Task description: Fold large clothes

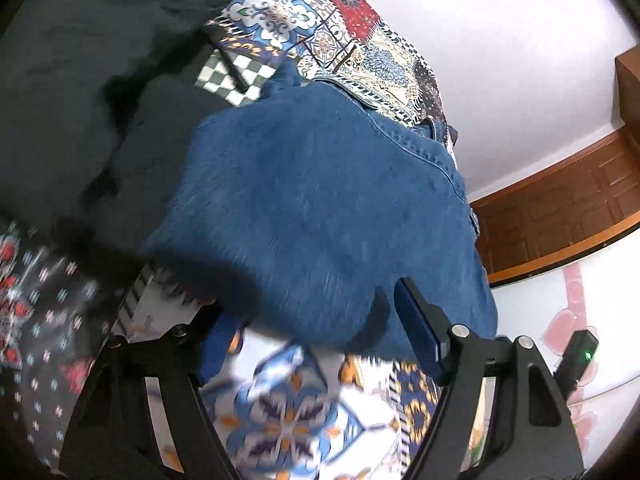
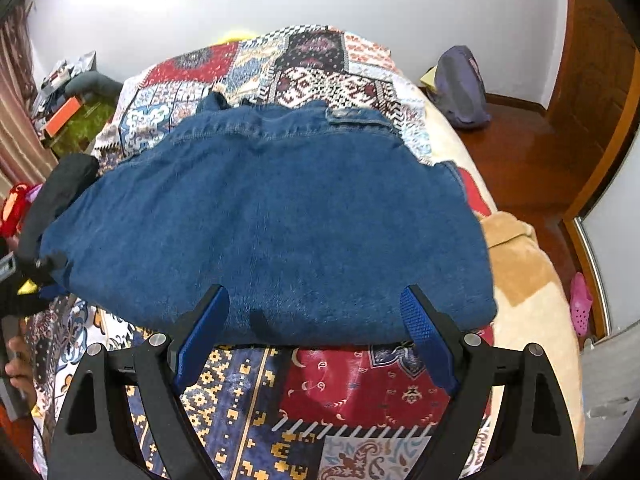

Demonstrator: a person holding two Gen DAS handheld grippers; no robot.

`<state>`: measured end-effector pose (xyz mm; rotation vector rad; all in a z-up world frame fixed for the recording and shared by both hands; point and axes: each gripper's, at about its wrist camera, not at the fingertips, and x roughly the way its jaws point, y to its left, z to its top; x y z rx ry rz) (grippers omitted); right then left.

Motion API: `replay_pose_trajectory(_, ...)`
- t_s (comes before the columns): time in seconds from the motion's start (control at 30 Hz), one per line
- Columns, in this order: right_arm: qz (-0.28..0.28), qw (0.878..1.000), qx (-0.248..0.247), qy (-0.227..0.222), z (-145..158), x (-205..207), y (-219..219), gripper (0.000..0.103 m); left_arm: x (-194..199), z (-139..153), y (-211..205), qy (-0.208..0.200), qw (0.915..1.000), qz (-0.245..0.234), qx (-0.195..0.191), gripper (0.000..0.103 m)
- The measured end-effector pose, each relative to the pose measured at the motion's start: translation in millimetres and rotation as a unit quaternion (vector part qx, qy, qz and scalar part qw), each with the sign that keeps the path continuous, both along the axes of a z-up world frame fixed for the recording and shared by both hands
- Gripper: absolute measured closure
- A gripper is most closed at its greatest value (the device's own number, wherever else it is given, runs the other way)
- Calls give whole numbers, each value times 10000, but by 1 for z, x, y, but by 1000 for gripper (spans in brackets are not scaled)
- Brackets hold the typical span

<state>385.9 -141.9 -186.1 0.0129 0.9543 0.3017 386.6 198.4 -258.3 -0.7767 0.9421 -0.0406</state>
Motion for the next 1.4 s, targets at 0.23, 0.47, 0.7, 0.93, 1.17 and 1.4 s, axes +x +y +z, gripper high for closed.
replay_pose_trajectory(0.23, 6, 9999, -39, 127, -5, 1, 5, 18, 28, -12, 6, 59, 9984, 458, 317, 50)
replay_pose_trajectory(0.47, -8, 9998, -200, 79, 8, 1, 9, 18, 34, 44, -10, -287, 9944, 502, 883, 77)
replay_pose_trajectory(0.7, 262, 9995, -119, -87, 43, 3, 46, 18, 29, 152, -15, -1491, 9820, 223, 1142, 80)
replay_pose_trajectory(0.93, 1142, 9933, 139, -61, 48, -2, 139, 18, -12, 207, 6, -1994, 9576, 533, 2012, 81)
replay_pose_trajectory(1.17, 1791, 9777, 422, 1017, -14, 2, 219, 17, -5, 156, 34, -1215, 9617, 683, 2359, 81)
replay_pose_trajectory(1.4, 2276, 9709, 12, 740, -17, -12, 215, 16, -2, 129, 36, -916, 9661, 844, 2262, 81)
